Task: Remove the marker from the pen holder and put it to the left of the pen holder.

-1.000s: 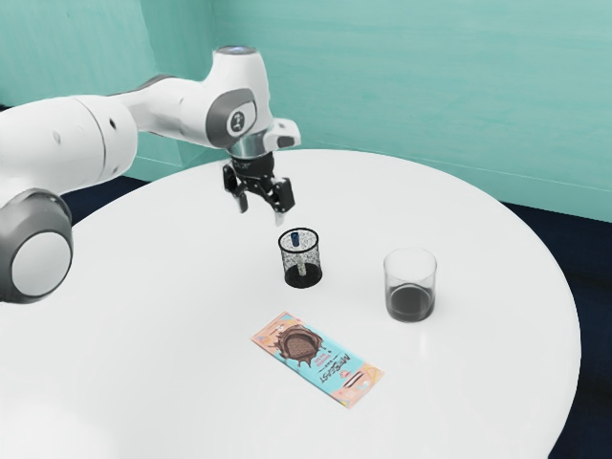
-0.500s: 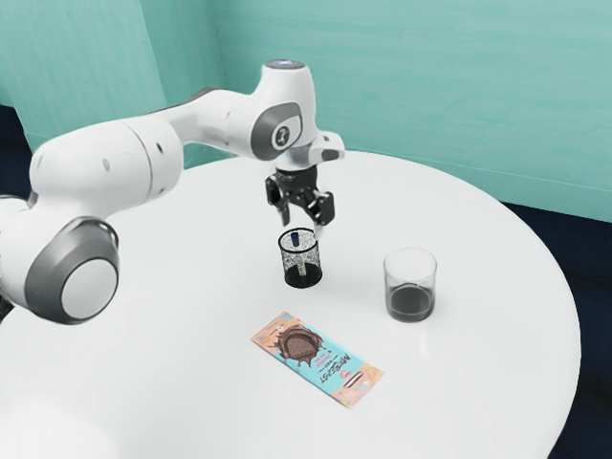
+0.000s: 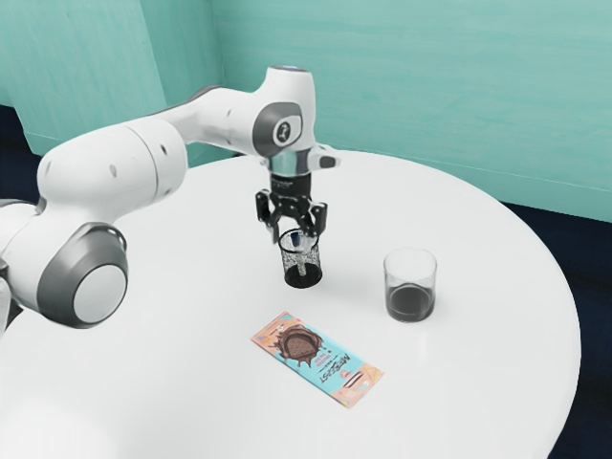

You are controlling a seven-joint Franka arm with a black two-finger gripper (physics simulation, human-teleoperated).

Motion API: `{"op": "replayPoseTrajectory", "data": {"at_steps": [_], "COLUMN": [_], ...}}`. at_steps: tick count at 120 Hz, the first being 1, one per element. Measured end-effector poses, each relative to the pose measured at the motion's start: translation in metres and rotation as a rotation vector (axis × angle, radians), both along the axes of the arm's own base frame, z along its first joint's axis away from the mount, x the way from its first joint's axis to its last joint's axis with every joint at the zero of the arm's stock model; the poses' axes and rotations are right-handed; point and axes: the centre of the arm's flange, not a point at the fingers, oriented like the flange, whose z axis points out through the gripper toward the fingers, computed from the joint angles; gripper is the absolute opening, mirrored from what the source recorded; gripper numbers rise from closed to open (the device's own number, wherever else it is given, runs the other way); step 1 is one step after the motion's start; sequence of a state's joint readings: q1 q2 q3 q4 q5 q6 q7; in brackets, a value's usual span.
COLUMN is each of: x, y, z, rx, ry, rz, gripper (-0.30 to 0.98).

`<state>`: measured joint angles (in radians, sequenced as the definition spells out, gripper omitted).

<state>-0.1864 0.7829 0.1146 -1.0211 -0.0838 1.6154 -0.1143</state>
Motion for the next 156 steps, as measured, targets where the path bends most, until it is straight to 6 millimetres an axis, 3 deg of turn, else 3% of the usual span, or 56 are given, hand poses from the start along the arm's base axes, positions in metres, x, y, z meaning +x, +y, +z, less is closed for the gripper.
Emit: {"op": "replayPoseTrajectory", "data": {"at_steps": [15,64,80,117,139,156], "x": [0.004,0.018,0.022,0.025,0.023,0.011], "y": [0.014,0.019,0.032,0.032,0.023,0.002], "z": [-0.001,-0.013,-0.011,-0.013,0.015,0.076], "rx": [0.008,0.008,0.022,0.021,0.028,0.021], "ry": [-0.007,-0.085,-0.109,-0.133,-0.169,-0.236], "rz": [0.039,0.066,0.081,0.077,0.061,0.031], "gripper": [0.45,0.31,0.23,0.03,-0.04,-0.06]}}
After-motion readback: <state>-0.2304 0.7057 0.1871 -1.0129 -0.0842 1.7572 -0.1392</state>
